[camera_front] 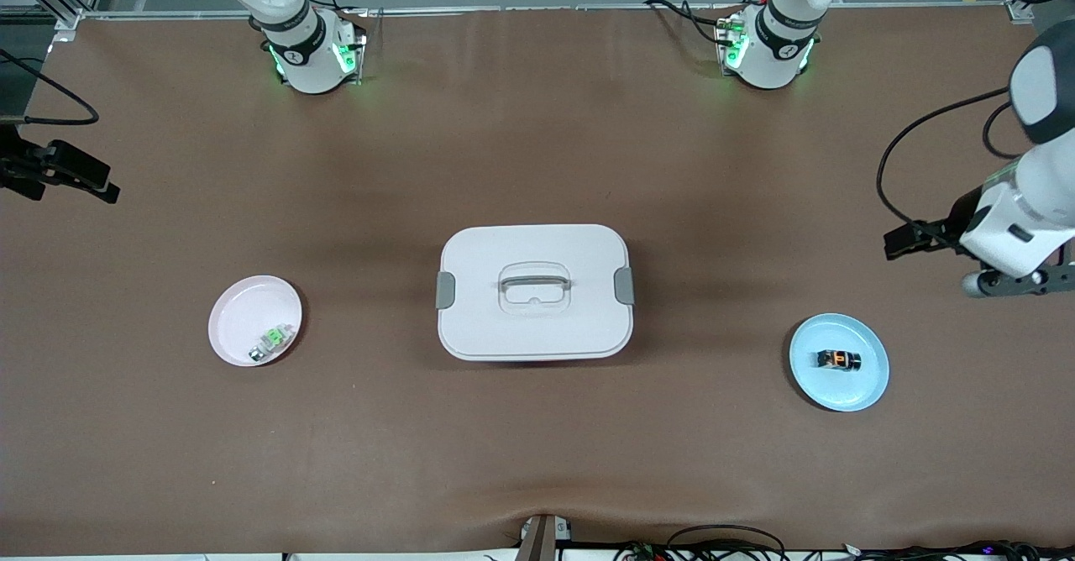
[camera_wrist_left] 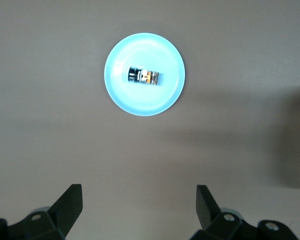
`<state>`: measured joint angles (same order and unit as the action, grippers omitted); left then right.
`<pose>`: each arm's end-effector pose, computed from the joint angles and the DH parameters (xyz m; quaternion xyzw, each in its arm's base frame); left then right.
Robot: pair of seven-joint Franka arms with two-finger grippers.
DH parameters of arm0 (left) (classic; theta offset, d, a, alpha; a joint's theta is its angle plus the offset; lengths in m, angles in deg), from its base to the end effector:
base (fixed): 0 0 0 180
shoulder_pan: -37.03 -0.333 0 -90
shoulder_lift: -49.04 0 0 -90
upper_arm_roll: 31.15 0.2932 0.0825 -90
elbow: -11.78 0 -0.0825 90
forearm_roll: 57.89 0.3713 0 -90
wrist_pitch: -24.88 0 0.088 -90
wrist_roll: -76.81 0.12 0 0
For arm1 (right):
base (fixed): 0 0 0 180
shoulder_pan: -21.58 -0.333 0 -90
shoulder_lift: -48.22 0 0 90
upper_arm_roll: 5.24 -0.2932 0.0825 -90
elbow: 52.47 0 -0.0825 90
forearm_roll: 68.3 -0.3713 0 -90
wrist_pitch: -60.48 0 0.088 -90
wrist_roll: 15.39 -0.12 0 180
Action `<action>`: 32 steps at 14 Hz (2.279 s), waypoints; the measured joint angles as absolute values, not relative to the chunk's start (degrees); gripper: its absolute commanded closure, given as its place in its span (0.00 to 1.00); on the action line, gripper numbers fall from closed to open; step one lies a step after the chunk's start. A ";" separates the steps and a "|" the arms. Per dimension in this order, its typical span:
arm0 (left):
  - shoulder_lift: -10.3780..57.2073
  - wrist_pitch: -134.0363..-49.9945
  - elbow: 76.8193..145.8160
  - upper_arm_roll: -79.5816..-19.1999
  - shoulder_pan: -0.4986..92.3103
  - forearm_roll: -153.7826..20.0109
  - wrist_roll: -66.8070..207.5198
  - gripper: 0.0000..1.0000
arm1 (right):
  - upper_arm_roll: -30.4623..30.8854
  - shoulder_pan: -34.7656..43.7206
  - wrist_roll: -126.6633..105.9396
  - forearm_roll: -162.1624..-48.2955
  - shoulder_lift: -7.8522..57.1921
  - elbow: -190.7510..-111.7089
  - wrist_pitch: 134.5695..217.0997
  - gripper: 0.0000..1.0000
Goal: Transfer orange switch to right arm and place
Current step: 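Lower the left gripper over the black-orange switch on the blue plate, then close the left gripper on the switch and lift it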
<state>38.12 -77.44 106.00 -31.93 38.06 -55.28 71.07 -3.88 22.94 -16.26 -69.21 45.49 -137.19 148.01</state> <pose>0.5984 -0.0139 0.4638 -0.9991 -0.0290 0.0232 0.0224 0.5513 -0.0239 0.6010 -0.9995 0.0310 -0.0008 0.0074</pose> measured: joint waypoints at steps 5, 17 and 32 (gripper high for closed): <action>33.61 -88.07 110.68 -31.94 38.03 -55.28 71.07 0.00 | -3.86 22.94 -16.26 -69.21 45.49 -137.18 148.00 0.00; 22.01 -103.52 112.67 -31.89 37.00 -55.27 71.08 0.00 | -3.86 22.94 -16.24 -69.21 45.49 -137.18 147.98 0.00; 10.76 -116.27 109.75 -31.87 33.84 -55.26 79.06 0.00 | -3.71 23.10 -16.24 -69.21 45.49 -137.18 147.98 0.00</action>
<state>10.76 -116.27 109.75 -31.87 33.84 -55.26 79.06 -3.71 23.10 -16.24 -69.21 45.49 -137.18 147.98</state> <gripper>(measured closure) 0.000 0.000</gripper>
